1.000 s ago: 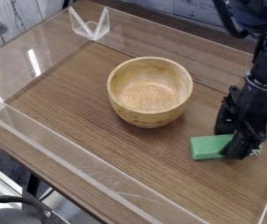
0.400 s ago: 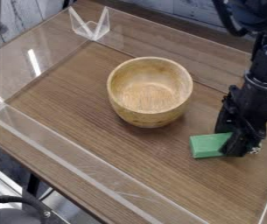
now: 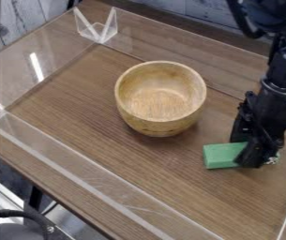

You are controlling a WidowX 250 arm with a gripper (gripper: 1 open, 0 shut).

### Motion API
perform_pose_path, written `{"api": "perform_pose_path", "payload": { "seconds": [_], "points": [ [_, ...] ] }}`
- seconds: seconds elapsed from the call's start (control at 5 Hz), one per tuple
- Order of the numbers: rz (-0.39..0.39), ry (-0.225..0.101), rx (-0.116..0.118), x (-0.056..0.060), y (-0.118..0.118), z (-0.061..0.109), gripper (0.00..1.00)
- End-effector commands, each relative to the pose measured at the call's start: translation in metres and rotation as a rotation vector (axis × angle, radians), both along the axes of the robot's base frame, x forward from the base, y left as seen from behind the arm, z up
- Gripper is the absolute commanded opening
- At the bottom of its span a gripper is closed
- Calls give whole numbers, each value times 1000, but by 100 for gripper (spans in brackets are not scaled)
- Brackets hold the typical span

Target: Put the green block in the brown bowl

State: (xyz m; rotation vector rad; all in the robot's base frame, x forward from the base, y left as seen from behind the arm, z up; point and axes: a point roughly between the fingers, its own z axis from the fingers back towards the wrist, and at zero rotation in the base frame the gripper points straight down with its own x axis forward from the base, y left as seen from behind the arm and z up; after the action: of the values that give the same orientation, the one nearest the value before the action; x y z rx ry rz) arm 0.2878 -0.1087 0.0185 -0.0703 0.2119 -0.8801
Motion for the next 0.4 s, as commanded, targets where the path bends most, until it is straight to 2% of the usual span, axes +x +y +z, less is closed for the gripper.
{"api": "perform_pose_path", "payload": {
  "seconds": [0.0,0.2],
  "points": [
    [1,2,-16,-1,3,2,0],
    [2,6,-26,-2,5,4,0]
  ]
}}
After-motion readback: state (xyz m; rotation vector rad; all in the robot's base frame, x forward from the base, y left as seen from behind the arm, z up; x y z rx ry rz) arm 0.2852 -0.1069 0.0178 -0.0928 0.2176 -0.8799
